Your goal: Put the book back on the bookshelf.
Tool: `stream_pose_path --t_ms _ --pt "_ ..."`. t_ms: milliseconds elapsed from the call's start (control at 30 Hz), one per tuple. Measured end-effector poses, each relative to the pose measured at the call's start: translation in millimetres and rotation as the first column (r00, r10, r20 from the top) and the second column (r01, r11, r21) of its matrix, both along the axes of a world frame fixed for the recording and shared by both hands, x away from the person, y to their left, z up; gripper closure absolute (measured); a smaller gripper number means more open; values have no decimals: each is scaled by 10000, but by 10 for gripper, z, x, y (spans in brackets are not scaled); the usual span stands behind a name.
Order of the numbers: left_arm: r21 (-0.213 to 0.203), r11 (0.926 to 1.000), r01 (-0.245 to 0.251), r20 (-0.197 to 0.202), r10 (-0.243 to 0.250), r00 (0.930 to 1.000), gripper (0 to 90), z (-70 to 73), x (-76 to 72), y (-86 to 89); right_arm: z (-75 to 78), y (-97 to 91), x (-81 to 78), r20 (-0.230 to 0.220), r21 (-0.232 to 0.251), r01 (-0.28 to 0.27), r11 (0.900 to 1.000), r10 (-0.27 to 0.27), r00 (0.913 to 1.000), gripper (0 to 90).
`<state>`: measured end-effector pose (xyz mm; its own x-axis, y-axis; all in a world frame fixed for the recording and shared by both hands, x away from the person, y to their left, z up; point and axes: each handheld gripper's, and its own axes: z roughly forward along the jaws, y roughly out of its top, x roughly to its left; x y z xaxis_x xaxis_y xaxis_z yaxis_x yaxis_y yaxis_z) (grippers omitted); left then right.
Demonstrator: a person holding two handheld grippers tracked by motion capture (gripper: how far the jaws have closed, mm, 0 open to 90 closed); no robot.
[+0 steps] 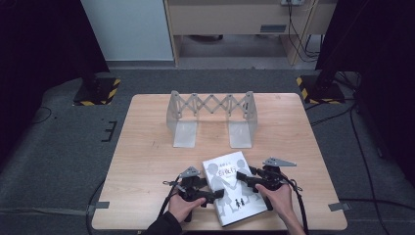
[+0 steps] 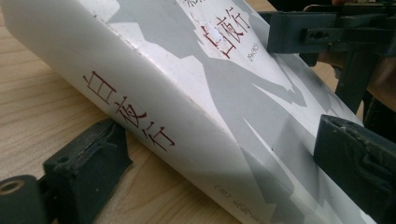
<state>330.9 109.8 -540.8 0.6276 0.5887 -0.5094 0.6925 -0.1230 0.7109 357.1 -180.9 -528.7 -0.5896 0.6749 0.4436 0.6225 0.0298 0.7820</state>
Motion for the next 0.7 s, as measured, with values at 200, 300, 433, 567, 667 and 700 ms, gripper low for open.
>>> stream_pose_path --t_ms 200,300,433,567,667,700 --pt "-8 10000 17 -67 -17 10000 44 4 4 10 22 -5 -12 188 44 20 10000 -20 9998 446" --pt "-6 10000 51 -59 -51 10000 48 5 6 12 33 -3 -20 266 33 25 10000 -26 9996 454" --pt "85 9999 78 -112 -78 9999 45 12 13 5 25 -6 -11 161 40 55 10000 -55 9999 451" --pt "-126 9999 -59 -81 58 10000 44 -8 2 5 9 -3 3 38 21 99 9999 -100 9999 440" --pt "-292 9996 -33 27 34 10000 25 -28 1 -9 -17 -13 15 -89 134 87 9999 -86 9999 410" --pt "-225 9997 -57 58 59 10000 14 -25 -5 -26 -24 -12 18 -62 102 77 9999 -77 10000 399"
